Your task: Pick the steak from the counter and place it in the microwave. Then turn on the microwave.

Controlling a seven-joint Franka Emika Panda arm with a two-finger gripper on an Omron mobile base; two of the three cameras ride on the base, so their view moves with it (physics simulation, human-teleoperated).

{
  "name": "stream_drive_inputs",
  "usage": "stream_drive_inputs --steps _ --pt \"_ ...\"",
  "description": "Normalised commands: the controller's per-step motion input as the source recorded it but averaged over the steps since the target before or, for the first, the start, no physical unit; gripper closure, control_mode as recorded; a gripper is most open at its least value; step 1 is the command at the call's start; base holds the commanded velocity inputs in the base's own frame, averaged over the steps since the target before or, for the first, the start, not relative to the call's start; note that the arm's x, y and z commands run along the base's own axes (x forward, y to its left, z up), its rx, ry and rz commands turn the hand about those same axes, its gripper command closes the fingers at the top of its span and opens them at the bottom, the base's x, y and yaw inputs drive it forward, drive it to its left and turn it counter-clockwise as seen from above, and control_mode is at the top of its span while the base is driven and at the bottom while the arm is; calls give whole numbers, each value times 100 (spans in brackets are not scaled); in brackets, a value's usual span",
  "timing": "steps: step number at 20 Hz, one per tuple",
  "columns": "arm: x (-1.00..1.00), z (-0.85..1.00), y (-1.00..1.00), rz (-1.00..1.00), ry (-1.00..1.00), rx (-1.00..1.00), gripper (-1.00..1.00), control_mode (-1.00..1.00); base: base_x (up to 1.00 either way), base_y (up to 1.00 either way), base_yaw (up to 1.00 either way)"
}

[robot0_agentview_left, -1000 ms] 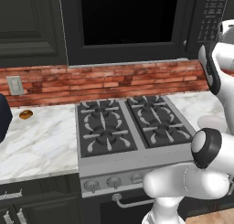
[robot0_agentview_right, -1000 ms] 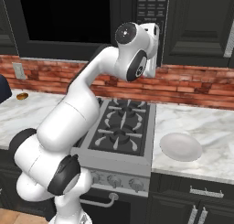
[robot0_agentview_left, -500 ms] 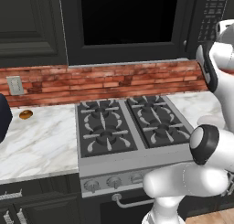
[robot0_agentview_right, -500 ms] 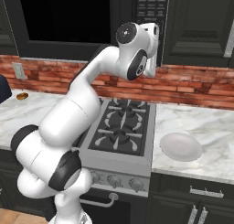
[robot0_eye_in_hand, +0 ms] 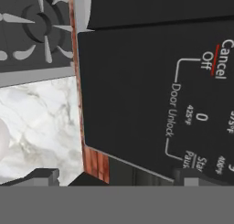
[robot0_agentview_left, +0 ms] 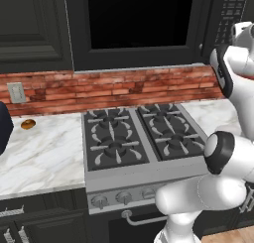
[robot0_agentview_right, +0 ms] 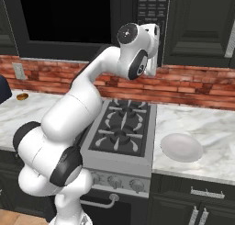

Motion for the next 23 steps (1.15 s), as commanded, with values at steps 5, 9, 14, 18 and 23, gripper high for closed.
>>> stream_drive_inputs --steps 5,9,14,18,23 --pt "15 -2 0 0 0 0 -100 -100 0 0 0" --pt "17 0 0 0 0 0 -100 -100 0 0 0" --pt "15 -1 0 0 1 0 -100 -100 0 0 0" --pt "11 -4 0 0 1 0 -100 -100 0 0 0" --pt "11 -10 0 0 2 0 -100 -100 0 0 0"
